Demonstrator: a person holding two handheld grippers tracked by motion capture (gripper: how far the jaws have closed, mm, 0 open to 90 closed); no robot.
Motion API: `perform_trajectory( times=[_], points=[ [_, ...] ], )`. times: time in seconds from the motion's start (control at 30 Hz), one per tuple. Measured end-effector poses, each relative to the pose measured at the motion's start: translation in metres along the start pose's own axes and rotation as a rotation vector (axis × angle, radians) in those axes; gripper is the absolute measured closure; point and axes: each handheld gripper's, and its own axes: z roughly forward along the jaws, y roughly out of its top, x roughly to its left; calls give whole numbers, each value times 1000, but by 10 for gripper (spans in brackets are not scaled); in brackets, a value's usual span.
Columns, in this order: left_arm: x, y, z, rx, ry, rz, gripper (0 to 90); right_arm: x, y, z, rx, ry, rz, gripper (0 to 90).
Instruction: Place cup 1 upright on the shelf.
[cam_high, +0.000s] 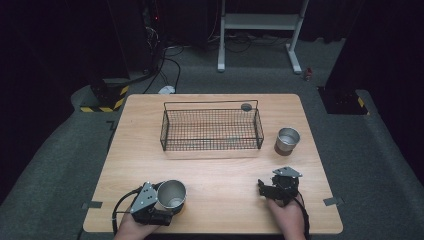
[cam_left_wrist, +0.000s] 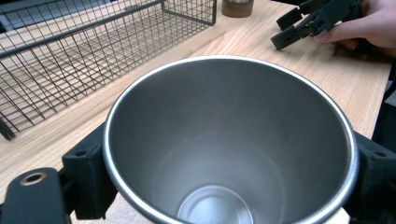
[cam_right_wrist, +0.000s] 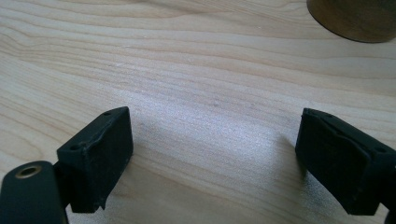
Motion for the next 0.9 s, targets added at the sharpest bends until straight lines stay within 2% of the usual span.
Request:
perform_trajectory(
  times=[0.3, 0.57, 0.63, 0.9],
  points=[
    [2, 0, -3, -9, 7, -15, 128, 0, 0, 0, 1, 0, 2, 109],
    [9, 1, -6, -40, 12, -68, 130, 0, 0, 0, 0, 0, 0, 109],
    [11, 2, -7, -45, 34, -65, 130, 0, 0, 0, 0, 0, 0, 109],
    [16, 3, -4, -40, 55, -89, 131, 0, 0, 0, 0, 1, 0, 110]
  ],
)
